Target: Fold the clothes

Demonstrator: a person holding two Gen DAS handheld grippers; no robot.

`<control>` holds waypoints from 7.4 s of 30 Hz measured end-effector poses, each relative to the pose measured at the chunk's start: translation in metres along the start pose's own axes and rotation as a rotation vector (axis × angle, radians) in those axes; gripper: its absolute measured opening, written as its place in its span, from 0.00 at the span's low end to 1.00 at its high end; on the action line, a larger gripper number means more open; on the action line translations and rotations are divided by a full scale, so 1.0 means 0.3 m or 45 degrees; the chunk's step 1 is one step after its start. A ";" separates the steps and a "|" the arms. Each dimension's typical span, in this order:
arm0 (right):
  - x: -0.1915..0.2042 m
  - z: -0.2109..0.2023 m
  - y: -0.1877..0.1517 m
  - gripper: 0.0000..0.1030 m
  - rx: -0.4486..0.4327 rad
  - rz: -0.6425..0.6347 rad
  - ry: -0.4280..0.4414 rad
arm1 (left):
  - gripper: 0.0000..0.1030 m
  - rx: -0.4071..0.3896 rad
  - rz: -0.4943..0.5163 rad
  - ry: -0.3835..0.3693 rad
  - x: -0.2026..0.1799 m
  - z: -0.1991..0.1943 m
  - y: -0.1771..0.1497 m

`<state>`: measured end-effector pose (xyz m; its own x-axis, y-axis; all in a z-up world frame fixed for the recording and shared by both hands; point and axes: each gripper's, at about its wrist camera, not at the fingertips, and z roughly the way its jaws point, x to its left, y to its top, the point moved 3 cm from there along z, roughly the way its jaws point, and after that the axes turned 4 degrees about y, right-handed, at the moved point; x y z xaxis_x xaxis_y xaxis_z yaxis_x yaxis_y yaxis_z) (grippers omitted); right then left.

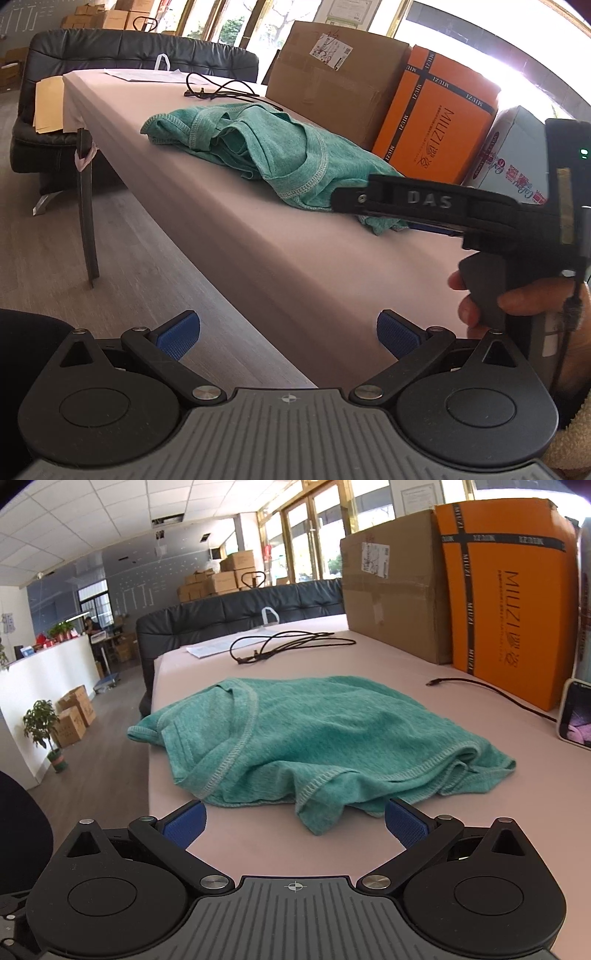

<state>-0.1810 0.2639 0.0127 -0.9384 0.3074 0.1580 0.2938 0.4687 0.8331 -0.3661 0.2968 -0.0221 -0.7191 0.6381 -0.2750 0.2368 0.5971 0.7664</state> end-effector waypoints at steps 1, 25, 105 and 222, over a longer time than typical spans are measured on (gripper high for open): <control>0.014 0.025 0.003 1.00 0.017 -0.014 0.000 | 1.00 -0.010 -0.001 0.007 0.005 -0.006 0.004; -0.064 -0.087 -0.022 0.04 -0.109 0.082 -0.084 | 1.00 -0.086 -0.009 0.015 -0.061 -0.132 -0.025; -0.491 -1.456 -0.829 0.73 -0.472 0.915 -0.849 | 0.71 0.069 0.822 -0.384 -0.967 0.190 -0.058; -0.935 -1.535 -0.541 0.01 -0.403 0.663 -1.155 | 0.81 0.238 0.806 -0.992 -0.846 -0.324 -0.249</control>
<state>-0.0494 -0.2798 0.0774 -0.1913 0.9631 0.1892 0.4341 -0.0899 0.8964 -0.2649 0.0429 0.0469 0.1826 0.9620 -0.2031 0.5722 0.0640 0.8176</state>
